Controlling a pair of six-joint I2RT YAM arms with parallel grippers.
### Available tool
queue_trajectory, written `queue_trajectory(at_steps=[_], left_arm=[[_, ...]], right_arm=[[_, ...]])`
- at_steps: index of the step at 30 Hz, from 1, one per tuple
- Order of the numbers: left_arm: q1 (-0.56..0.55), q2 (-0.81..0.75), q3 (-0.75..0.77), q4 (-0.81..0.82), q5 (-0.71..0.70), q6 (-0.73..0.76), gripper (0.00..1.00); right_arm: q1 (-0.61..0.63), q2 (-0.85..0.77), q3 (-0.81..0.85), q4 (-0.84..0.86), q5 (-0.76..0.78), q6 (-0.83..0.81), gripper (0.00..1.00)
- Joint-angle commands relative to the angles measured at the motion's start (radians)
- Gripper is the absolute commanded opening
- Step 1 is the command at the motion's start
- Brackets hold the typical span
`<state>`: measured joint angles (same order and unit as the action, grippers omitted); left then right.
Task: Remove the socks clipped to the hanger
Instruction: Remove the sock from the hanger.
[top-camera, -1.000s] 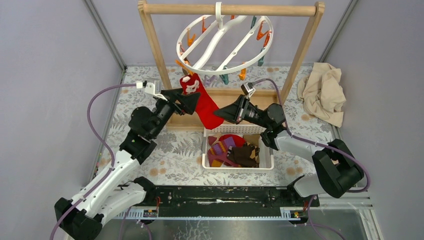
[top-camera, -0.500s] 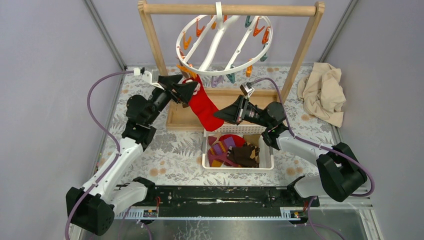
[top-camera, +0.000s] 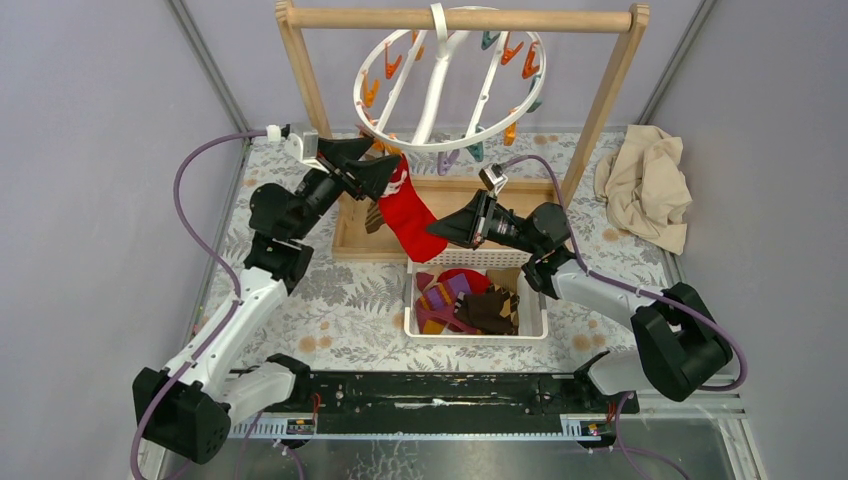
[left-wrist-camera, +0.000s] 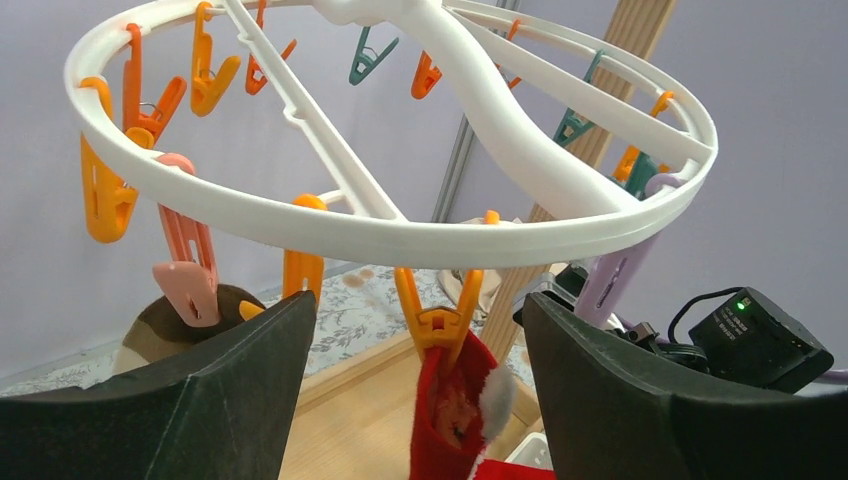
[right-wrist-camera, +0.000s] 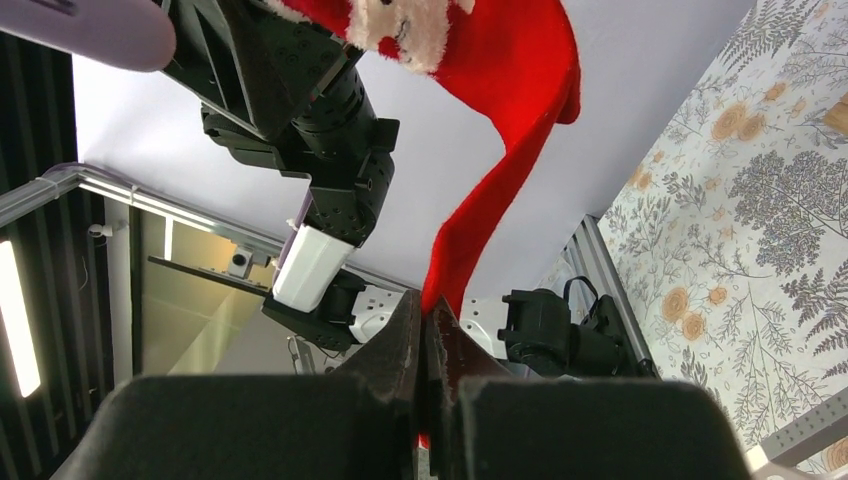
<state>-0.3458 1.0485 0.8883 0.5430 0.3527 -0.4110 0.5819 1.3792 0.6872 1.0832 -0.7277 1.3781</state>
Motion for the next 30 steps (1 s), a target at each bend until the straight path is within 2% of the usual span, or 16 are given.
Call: queue_trajectory(at_steps=[1, 12, 22, 30], left_arm=[[0.006, 0.025, 0.047, 0.054, 0.01, 0.025, 0.82], [-0.012, 0.039, 0.07, 0.024, -0.031, 0.041, 0.77], [-0.093, 0.057, 0.103, -0.026, -0.102, 0.084, 0.74], [-0.108, 0.062, 0.119, -0.06, -0.129, 0.101, 0.67]], right_arm=[[0.007, 0.009, 0.043, 0.076, -0.023, 0.006, 0.0], [0.008, 0.026, 0.048, 0.078, -0.023, 0.002, 0.0], [0.007, 0.037, 0.034, 0.115, -0.023, 0.019, 0.0], [0.008, 0.04, 0.025, 0.139, -0.023, 0.031, 0.0]])
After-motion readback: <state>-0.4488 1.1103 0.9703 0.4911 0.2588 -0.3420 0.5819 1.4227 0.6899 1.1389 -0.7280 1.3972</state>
